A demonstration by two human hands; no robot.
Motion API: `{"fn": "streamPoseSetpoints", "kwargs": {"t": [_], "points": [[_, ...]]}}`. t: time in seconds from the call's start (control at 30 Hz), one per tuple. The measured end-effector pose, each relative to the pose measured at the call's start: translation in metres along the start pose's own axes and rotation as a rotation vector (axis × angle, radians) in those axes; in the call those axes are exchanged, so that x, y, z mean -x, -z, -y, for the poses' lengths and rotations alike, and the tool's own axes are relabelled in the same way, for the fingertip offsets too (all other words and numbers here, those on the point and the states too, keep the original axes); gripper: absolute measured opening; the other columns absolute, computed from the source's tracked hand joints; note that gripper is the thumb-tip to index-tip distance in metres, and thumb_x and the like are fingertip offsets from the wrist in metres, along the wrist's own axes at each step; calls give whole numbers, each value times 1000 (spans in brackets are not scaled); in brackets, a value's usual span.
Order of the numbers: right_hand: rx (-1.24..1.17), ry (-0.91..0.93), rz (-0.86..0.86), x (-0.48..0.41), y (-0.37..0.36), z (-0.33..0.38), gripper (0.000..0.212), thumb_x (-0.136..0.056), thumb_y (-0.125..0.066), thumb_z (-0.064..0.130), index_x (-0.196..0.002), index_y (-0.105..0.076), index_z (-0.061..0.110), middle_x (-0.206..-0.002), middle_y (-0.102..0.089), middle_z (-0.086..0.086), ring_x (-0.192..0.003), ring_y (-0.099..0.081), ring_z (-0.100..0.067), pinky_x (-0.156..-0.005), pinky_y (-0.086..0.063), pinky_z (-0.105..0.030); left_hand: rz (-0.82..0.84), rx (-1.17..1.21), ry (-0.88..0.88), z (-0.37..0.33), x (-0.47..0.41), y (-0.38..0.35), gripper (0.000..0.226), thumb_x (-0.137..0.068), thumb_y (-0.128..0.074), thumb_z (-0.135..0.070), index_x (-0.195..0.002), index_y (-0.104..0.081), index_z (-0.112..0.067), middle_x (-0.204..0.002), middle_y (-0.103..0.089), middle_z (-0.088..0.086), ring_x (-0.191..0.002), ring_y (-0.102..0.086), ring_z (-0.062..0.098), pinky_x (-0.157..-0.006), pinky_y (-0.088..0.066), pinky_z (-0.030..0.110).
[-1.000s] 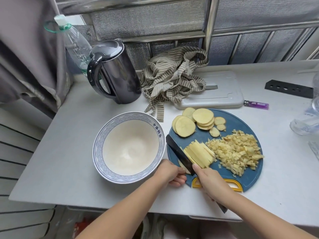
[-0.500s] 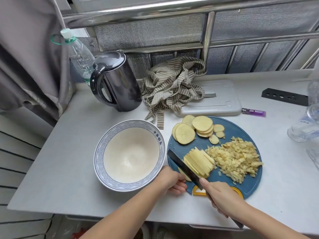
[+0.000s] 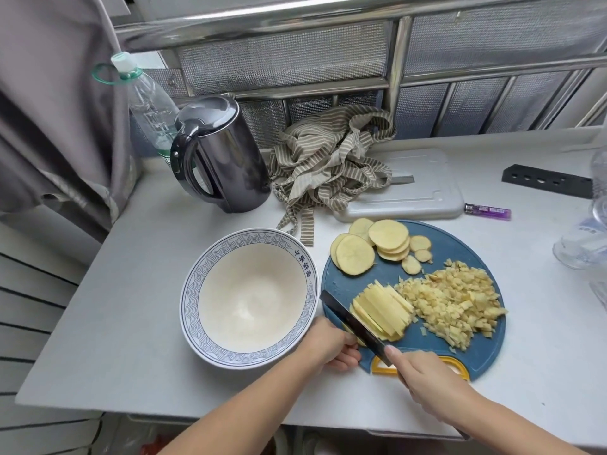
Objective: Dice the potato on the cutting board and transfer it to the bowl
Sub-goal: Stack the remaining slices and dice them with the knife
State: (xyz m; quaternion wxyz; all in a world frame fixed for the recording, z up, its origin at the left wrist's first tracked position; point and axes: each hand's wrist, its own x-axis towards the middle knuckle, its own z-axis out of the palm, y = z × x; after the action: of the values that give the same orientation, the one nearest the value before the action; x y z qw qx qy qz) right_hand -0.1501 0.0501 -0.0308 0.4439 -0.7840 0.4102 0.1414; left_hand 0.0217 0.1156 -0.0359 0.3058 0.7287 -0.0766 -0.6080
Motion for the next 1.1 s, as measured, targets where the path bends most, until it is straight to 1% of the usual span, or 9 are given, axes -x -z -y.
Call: {"fn": "streamPoseSetpoints", "kwargs": {"t": [0.2,0.27,0.43,0.6,0.7,0.8,0.93,1.0,1.1], "points": [[-40,-18,31,-4,2,1,54,-100,-24,52,-61,-34,17,-50,-37,3,-45,-37,-5,-57,-29,-28,-6,-56,-13,-3,-5,0,22,-96,-52,1,-73,-53,0,-52,-58,8,-36,-53,11,-40,-43,20],[-27,-12,33,-5,0,3,53,-101,-24,51,-61,-31,17,-52,-34,4,-45,-34,-6,-55,-25,-26,6,-62,-8,-3,-6,0,18,-96,-51,1,-78,-54,2,-56,-59,10,-36,-54,11,-40,-45,20],[41,-33,13,-8,-3,8,52,-102,-22,49,-61,-29,17,-59,-33,5,-54,-33,-8,-53,-25,-27,21,-78,-1,-4,-8,1,17,-97,-50,1,-80,-53,2,-45,-59,4,-36,-55,10,-41,-45,21],[-2,-30,-4,-11,-1,3,53,-102,-23,50,-62,-30,15,-59,-35,3,-54,-35,-10,-53,-26,-23,-10,-91,-13,-7,-6,-1,5,-96,-49,4,-91,-50,3,-54,-56,12,-34,-48,12,-40,-42,20],[-136,-29,5,-12,4,-4,59,-98,-26,56,-60,-40,13,-50,-39,3,-46,-39,-9,-59,-35,-26,-25,-114,-22,-7,-3,-2,4,-96,-49,3,-93,-53,3,-61,-58,14,-36,-50,12,-42,-44,20],[-247,-37,35,-8,7,-4,62,-99,-28,54,-54,-46,15,-43,-42,5,-34,-39,-4,-43,-33,-13,-36,-114,-28,-5,-4,-3,5,-96,-51,1,-94,-55,3,-63,-60,14,-37,-53,12,-44,-47,21],[-382,-58,70,-3,7,-6,61,-99,-31,55,-56,-47,15,-44,-43,2,-34,-37,-12,-37,-31,-20,-59,-123,-52,-3,-5,-4,7,-95,-53,0,-96,-59,5,-69,-64,16,-41,-58,13,-47,-50,23],[-353,-50,35,-3,4,-6,60,-99,-30,54,-57,-46,14,-45,-43,2,-37,-39,-13,-41,-33,-21,-62,-121,-51,-3,-5,-4,6,-94,-52,3,-95,-58,3,-72,-63,19,-42,-57,15,-46,-49,24],[-112,2,-48,-9,-5,-1,59,-101,-25,52,-58,-41,15,-54,-45,1,-54,-45,-15,-59,-34,-30,-51,-92,-51,-1,-6,-3,10,-92,-50,6,-93,-51,-4,-78,-54,19,-48,-48,16,-42,-41,22]]}}
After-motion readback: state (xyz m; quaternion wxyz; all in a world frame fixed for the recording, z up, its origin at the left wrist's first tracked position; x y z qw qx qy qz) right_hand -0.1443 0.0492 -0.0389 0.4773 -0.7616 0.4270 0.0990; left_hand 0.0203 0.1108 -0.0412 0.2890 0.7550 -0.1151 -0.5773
